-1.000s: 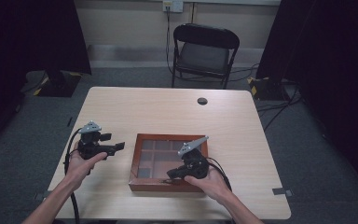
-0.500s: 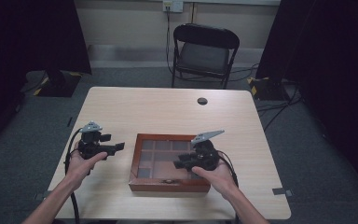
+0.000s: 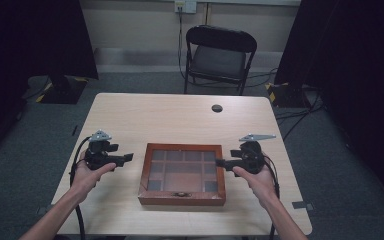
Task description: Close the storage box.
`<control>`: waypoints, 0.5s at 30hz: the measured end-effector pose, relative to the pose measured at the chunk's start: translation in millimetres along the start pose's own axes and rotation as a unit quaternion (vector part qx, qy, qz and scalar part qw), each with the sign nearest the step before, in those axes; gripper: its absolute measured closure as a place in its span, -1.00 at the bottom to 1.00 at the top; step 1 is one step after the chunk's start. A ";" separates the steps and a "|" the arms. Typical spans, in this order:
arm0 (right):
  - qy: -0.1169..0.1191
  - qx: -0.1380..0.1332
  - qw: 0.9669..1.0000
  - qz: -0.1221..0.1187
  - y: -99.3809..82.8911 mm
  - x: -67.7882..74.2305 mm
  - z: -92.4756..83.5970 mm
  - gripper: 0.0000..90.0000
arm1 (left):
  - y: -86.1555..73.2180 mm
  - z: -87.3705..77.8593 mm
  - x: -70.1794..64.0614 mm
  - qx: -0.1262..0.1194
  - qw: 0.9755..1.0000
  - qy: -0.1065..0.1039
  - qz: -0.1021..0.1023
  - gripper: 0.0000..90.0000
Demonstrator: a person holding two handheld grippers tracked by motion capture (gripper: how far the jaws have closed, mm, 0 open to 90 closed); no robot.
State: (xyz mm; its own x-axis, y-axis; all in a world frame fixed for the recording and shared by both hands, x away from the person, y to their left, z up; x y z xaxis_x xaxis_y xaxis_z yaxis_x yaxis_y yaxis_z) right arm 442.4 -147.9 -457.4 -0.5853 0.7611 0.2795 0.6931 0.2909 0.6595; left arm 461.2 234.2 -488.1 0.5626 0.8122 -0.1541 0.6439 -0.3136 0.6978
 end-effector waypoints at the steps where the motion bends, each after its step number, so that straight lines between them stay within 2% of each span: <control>1: -0.007 -0.004 1.000 0.006 -3.1 -7.8 -2.1 -0.58 | -1.9 -0.1 1.7 0.001 1.000 0.000 -0.004 -0.52; 3: -0.021 0.000 1.000 0.019 -10.8 -22.4 -6.1 -0.67 | -6.2 0.9 6.7 0.009 1.000 0.005 -0.008 -0.52; 5: -0.042 0.007 0.999 0.027 -18.2 -37.2 -9.9 -0.67 | -11.1 3.7 10.7 0.023 1.000 0.006 -0.016 -0.52; 6: -0.051 0.010 0.998 0.030 -21.8 -44.4 -11.9 -0.67 | -14.0 4.6 13.4 0.030 0.999 0.011 -0.013 -0.52; 7: -0.054 0.009 0.998 0.043 -25.1 -51.3 -14.0 -0.67 | -17.0 5.9 15.6 0.036 0.999 0.016 -0.016 -0.52; 9: -0.071 0.008 0.995 0.072 -32.0 -65.3 -17.3 -0.67 | -22.7 7.9 19.6 0.046 0.999 0.017 -0.019 -0.52; 11: -0.088 0.010 0.993 0.079 -39.6 -77.3 -17.8 -0.67 | -29.9 11.9 24.0 0.067 0.997 0.019 -0.022 -0.54; 12: -0.094 0.014 0.992 0.086 -44.2 -83.3 -17.0 -0.67 | -33.5 13.2 27.2 0.077 0.997 0.022 -0.018 -0.56; 13: -0.100 0.011 0.990 0.098 -48.6 -89.3 -15.9 -0.67 | -36.2 15.3 29.6 0.077 0.996 0.028 -0.021 -0.56; 15: -0.106 0.026 0.987 0.115 -58.6 -95.5 -13.5 -0.67 | -41.5 17.3 31.8 0.091 0.995 0.027 -0.014 -0.56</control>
State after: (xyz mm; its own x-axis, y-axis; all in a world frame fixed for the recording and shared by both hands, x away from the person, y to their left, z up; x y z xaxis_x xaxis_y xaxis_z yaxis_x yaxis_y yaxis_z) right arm 452.1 -245.4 -513.3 -0.3124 0.9129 0.2628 0.8219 0.1210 0.5567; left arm 461.4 264.4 -534.1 0.5174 0.8456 -0.1312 0.7455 -0.3702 0.5542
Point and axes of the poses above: each handheld gripper's, and its own axes: z roughly forward along the jaws, y roughly out of its top, x roughly to its left, the point moved 8 cm from there along z, roughly forward along the jaws, and after that the axes turned 6 degrees about x, right-handed, at the moved point
